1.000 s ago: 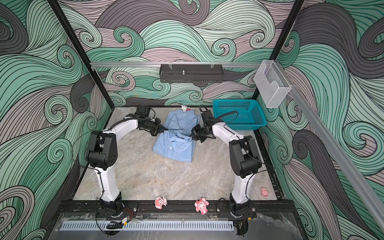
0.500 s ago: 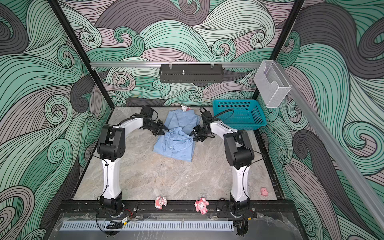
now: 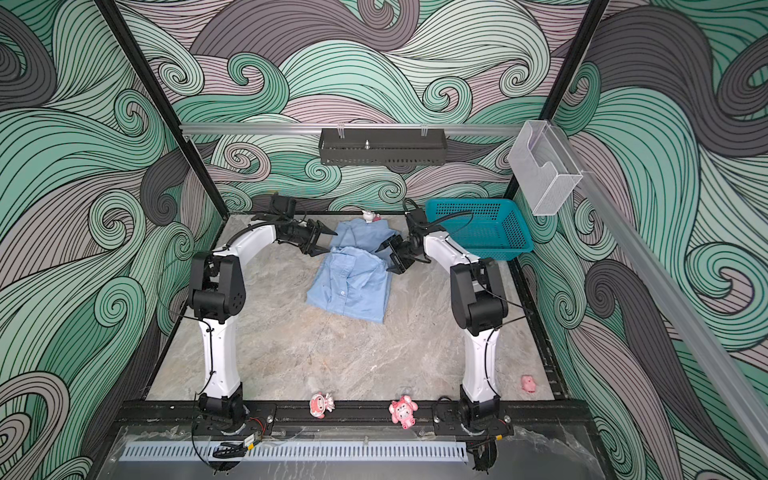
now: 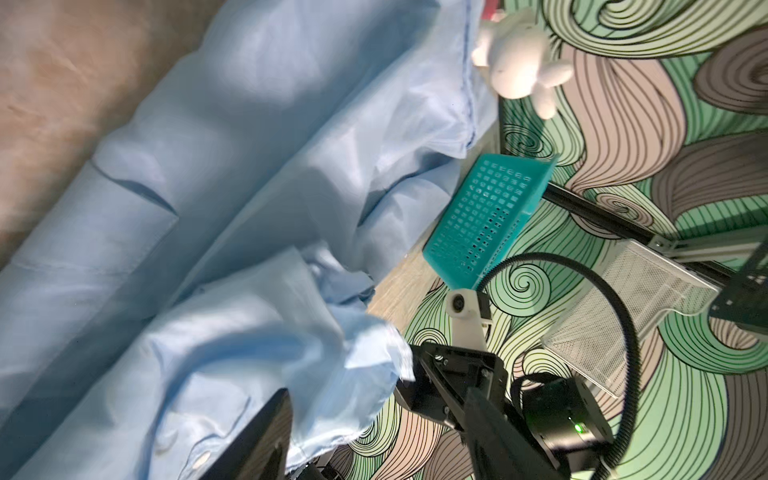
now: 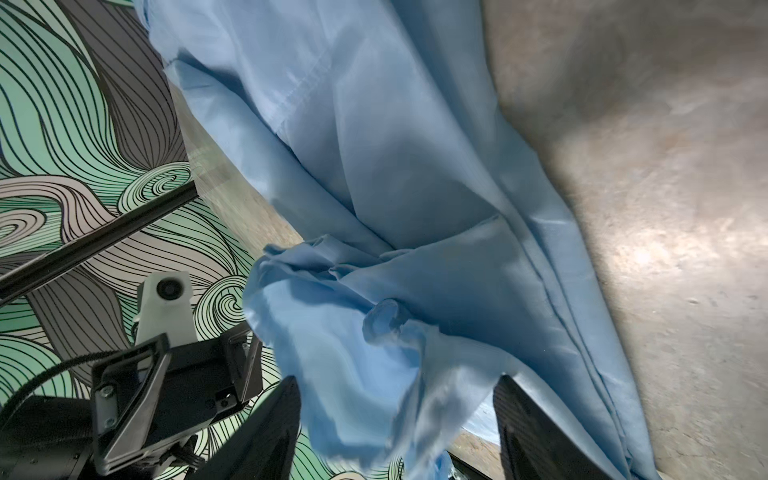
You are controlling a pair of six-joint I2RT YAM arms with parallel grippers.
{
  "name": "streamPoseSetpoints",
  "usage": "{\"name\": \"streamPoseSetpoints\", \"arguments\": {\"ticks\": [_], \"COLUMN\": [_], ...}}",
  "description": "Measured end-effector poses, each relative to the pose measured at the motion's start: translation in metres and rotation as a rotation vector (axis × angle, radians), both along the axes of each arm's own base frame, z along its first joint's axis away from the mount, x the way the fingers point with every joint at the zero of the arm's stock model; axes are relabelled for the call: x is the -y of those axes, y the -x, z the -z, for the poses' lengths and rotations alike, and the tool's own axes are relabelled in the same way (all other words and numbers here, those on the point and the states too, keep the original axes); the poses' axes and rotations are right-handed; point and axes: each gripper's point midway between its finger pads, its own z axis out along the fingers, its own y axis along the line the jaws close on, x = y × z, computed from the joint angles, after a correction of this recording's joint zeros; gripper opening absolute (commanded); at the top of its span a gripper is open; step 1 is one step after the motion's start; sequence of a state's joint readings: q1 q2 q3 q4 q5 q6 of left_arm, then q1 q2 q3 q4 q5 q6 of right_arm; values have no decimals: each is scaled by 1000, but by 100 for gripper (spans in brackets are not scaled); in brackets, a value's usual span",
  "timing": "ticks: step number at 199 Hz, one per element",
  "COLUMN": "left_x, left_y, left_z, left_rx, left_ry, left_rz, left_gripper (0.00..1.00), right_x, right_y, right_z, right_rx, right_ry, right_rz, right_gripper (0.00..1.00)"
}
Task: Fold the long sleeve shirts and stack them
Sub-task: 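Lower the folded end onto the far half and open both grippers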
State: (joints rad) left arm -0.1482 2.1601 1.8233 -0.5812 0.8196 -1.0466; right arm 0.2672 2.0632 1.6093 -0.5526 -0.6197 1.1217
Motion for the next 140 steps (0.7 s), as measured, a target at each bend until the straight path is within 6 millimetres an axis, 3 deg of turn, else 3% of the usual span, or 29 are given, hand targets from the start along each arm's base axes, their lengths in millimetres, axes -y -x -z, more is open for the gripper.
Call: {"name": "streamPoseSetpoints", "arguments": {"ticks": [32,68,85,103,123,140], "left_x": [-12,-23,-26,-28,-31,-33], "left_y": [8,49,73,95,116,128], "left_z": [-30,-37,-25,-2,26,38], "left_rx": [49,55,31,-23,-100,-138], "left_ry": [8,-11,-26,-39,-51,-55], "left_rz": [-14,6,26,43,53,54], "left_gripper": [69,67,67,67,67,67], "right_x": [14,10,-2,-18,-35,-45], "right_y": [2,23,39,57,72,75], "right_z": [-12,-46,-55,-50,-30,-8], "right_rx": [15,116,163,167,130,89], "right_ry": [27,86,113,135,159,182], "right_rz": [11,-82,-154,-226,-286,-318], "right_gripper": [75,73,72,73,74,74]}}
